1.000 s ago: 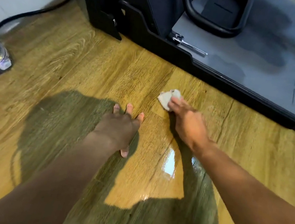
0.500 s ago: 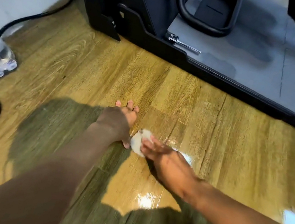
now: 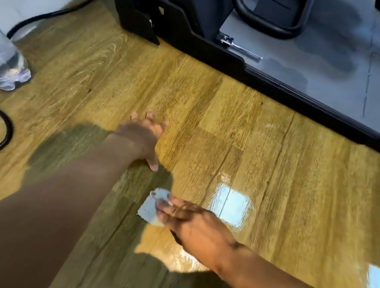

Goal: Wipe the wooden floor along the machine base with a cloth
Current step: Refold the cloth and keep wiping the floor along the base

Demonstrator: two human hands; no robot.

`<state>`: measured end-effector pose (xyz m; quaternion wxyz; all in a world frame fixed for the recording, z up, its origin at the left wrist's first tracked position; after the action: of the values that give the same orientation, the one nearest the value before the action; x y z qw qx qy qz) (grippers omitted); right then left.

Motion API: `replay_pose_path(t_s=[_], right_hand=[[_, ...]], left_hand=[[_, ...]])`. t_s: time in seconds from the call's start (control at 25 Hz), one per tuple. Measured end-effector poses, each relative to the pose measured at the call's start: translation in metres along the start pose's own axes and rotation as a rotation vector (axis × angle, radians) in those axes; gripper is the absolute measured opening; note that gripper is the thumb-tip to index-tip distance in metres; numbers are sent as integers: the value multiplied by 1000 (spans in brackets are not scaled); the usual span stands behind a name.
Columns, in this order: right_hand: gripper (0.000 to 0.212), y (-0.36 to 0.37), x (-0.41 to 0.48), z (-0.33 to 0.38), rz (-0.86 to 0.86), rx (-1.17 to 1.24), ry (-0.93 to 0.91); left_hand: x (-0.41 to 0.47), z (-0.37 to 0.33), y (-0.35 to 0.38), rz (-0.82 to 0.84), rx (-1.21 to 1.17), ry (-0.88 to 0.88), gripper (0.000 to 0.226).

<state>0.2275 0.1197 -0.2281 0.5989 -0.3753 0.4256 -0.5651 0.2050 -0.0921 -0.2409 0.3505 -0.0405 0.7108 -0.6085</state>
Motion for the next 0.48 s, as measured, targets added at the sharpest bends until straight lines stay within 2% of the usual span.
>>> replay_pose_path(t_s=[0.04,0.16,0.2,0.32,0.4,0.48], right_hand=[[76,-7,5,-11,35,-6,-41],[70,-30,26,-58,27,-29,129],[66,-28,29,-61,40,-68,130],[47,-3,9,-35,281,40,-11],[43,-6,-2,-27,289,165,-156],[44,-22,20,-59,198,155,-173]], left_hand=[[1,0,1,2,15,9,129],[5,-1,3,30,61,48,130],[6,1,0,47,68,52,129],[5,1,-8,90,76,69,125],[5,-2,-10,70,115,88,125],[6,2,-7,42,98,84,125]])
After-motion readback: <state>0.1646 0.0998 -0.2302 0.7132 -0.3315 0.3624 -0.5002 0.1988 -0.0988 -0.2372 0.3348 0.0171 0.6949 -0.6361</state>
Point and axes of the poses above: each hand's wrist, its own x-axis towards the middle knuckle, its own y-axis out of the palm, z = x × y, the point moved 5 cm from there along x, towards the middle knuckle, and after that the axes turned 11 degrees about -z, right-handed, at the moved point
